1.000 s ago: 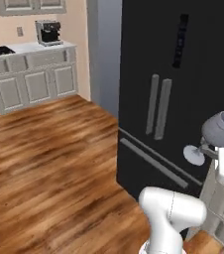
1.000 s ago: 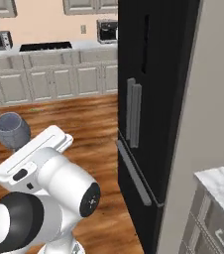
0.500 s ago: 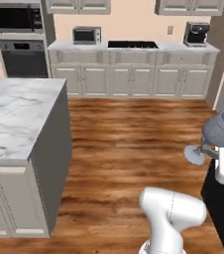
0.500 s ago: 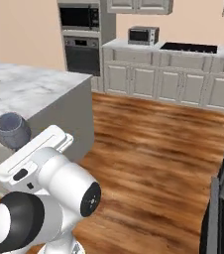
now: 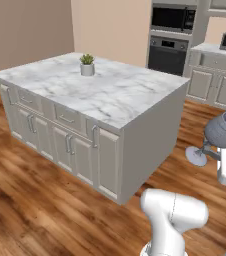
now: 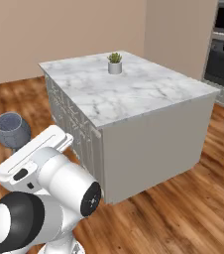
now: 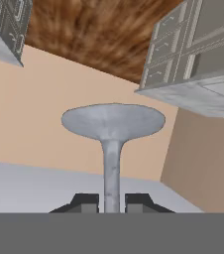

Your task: Retrieve the wine glasses from the counter and place one next to each plate.

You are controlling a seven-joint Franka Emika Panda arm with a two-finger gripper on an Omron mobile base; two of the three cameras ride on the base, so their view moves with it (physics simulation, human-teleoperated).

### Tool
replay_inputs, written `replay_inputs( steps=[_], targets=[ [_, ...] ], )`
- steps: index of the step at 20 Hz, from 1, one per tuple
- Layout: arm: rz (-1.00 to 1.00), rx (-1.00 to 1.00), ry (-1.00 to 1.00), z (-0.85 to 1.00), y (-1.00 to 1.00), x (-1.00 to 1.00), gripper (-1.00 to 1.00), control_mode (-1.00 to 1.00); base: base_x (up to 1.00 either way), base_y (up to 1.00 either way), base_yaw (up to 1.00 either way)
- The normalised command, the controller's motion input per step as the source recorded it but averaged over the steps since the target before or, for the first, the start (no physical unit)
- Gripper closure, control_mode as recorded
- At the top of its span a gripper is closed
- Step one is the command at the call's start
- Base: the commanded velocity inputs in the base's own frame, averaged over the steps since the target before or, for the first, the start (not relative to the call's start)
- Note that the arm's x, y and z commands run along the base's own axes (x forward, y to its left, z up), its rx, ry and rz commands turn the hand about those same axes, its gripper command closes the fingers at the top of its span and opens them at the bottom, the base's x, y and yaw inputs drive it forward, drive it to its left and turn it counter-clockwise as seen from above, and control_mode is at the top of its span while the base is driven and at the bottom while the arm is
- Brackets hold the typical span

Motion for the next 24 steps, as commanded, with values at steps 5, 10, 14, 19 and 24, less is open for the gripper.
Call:
replay_inputs(
  steps=[5,10,14,19,24],
  targets=[
    [0.0,0.0,0.0,0.0,0.0,0.0,1.0,1.0,0.08,0.0,1.0],
    [0.0,0.0,0.0,0.0,0.0,0.0,1.0,1.0,0.22,0.0,0.99],
    [0.0,0.0,0.0,0.0,0.0,0.0,1.0,1.0,0.43,0.0,0.95],
    [0.0,0.0,0.0,0.0,0.0,0.0,1.0,1.0,0.49,0.0,0.93],
    [0.0,0.0,0.0,0.0,0.0,0.0,1.0,1.0,0.55,-0.01,0.92]
  ],
)
